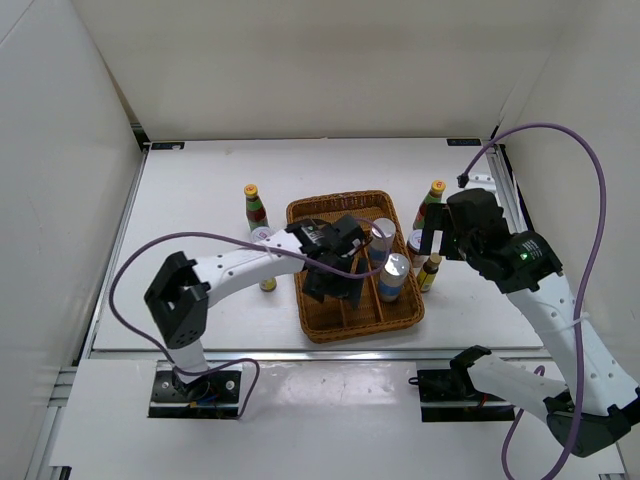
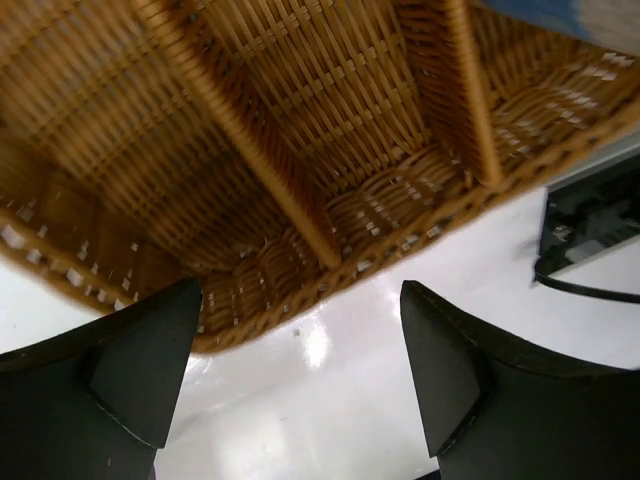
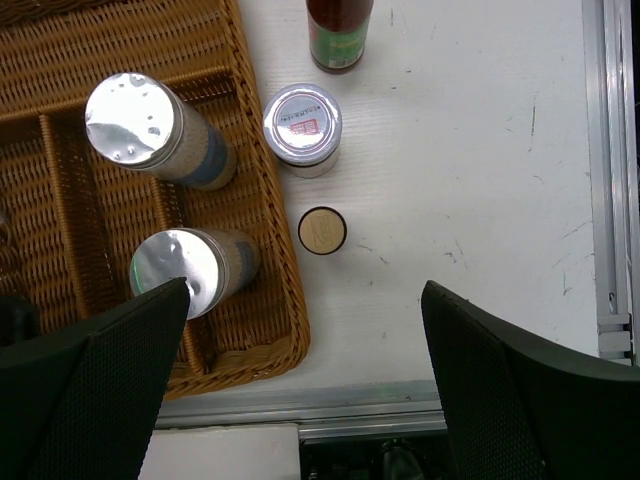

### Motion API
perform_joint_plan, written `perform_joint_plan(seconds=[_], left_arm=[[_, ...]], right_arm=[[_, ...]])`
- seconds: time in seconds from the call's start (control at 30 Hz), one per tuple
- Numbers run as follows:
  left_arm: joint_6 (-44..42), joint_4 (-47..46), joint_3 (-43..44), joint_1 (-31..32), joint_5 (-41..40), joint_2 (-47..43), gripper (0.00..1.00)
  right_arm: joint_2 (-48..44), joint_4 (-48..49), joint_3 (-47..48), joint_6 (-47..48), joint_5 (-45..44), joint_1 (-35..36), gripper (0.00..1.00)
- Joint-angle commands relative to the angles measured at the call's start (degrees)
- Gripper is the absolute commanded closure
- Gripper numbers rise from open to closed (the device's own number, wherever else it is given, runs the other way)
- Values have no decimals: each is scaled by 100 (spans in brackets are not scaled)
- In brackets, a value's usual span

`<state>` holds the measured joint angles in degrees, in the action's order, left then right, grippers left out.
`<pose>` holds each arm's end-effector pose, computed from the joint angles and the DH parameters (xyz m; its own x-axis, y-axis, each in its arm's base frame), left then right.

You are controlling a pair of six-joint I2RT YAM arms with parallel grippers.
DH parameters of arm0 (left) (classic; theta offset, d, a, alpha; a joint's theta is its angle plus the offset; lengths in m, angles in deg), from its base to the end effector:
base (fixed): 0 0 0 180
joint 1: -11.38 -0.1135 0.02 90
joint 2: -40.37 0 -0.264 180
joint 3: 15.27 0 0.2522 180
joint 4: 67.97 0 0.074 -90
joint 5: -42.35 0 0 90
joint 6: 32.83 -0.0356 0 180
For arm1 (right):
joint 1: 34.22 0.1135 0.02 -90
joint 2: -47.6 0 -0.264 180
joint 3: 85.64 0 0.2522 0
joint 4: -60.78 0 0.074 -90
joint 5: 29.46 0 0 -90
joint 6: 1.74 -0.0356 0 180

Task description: Organize the condiment bottles

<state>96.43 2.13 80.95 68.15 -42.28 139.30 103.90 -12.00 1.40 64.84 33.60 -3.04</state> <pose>0.1864 -0.2906 0.2578 -0.9420 0.2881 -0.1723 0.3253 0.9102 -0.2563 0.1528 0.0736 0.3912 -0.5947 0.0543 -0.8021 0.0683 0.9975 0.0168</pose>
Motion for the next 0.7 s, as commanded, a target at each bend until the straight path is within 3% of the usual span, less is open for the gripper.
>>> perform_joint_plan(seconds=[0.0, 0.23, 0.4, 0.53, 0.6, 0.67], left_arm=[[-217, -184, 218, 9, 377, 178, 9], [-270, -237, -45, -192, 694, 302, 24], [-270, -290, -335, -325, 747, 249, 42], [-270, -290, -494, -378, 747, 249, 42], [-270, -360, -546, -378, 747, 196, 36], [-218, -535, -546, -378, 747, 144, 22]], right_arm=[[-83, 84, 64, -31, -74, -7, 0], [-136, 23, 64, -31, -127, -7, 0], [-83, 23, 11, -31, -127, -7, 0], [-83, 23, -41, -31, -127, -7, 0], [-83, 75, -41, -31, -127, -7, 0], [-83, 75, -94, -31, -127, -7, 0]])
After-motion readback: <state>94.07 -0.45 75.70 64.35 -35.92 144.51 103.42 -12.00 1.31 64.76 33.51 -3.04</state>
